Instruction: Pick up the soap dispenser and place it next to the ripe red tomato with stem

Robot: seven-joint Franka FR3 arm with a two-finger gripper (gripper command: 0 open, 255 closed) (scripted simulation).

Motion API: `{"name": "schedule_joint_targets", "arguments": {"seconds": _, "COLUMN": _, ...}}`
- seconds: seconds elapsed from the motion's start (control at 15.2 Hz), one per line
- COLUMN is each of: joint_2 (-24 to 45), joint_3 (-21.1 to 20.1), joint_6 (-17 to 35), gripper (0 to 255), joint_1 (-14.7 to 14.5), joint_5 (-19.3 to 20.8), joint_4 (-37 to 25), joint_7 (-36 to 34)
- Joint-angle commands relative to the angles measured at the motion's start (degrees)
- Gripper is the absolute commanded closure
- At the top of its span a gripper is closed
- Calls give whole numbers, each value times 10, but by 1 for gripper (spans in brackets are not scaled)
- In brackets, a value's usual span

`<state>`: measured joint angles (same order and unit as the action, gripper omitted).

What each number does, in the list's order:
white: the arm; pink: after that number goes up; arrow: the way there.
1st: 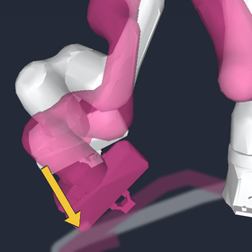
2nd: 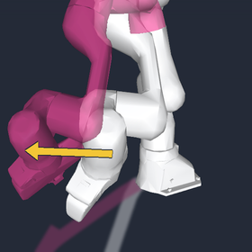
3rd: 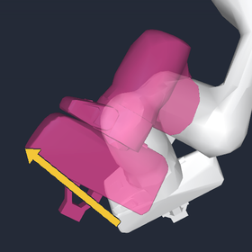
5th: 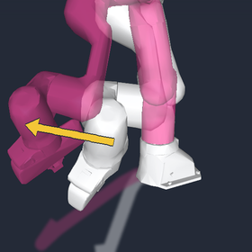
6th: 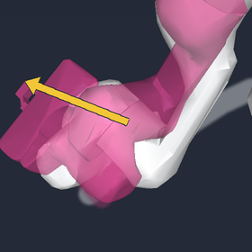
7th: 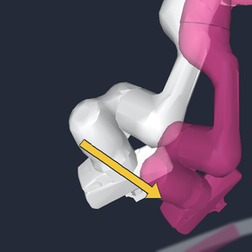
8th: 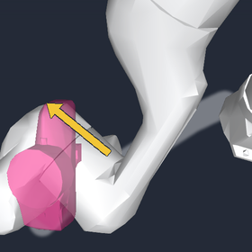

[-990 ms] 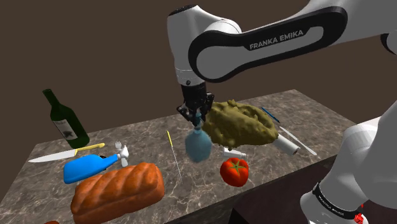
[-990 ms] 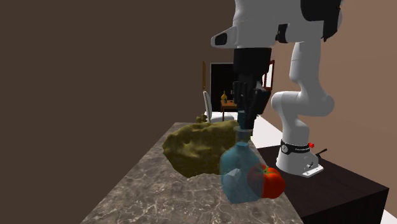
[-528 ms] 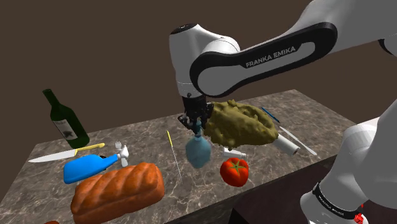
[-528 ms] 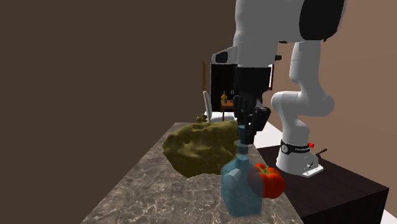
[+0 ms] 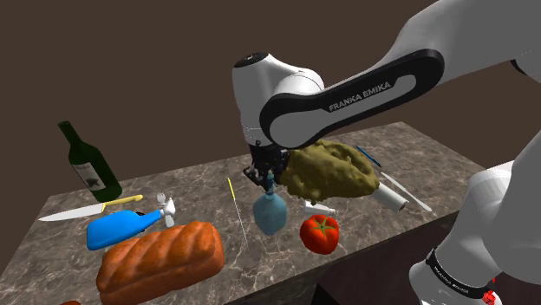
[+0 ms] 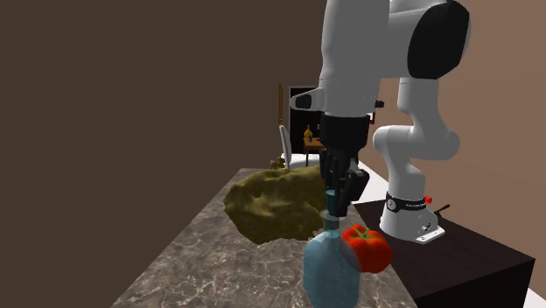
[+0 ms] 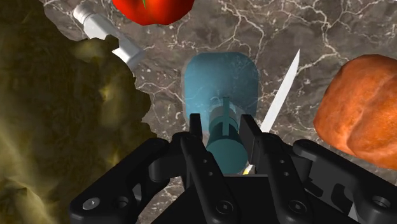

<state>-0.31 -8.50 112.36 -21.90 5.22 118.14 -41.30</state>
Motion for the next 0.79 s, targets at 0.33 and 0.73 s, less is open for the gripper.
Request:
{"name": "schedule_joint_targets", "arguments": {"seconds": 0.33, "joint_2": 0, "joint_3": 0, "joint_6": 2, "gripper": 0, "joint_1": 0, "joint_5": 0, "joint_4": 1, "joint_7": 0}}
{"name": "schedule_joint_targets", "arguments": {"seconds": 0.73, "joint_2": -4, "joint_3": -1, "joint_6": -17, "gripper": 0, "joint_1": -1, "joint_5": -1, "joint_4": -14, "joint_7": 1}}
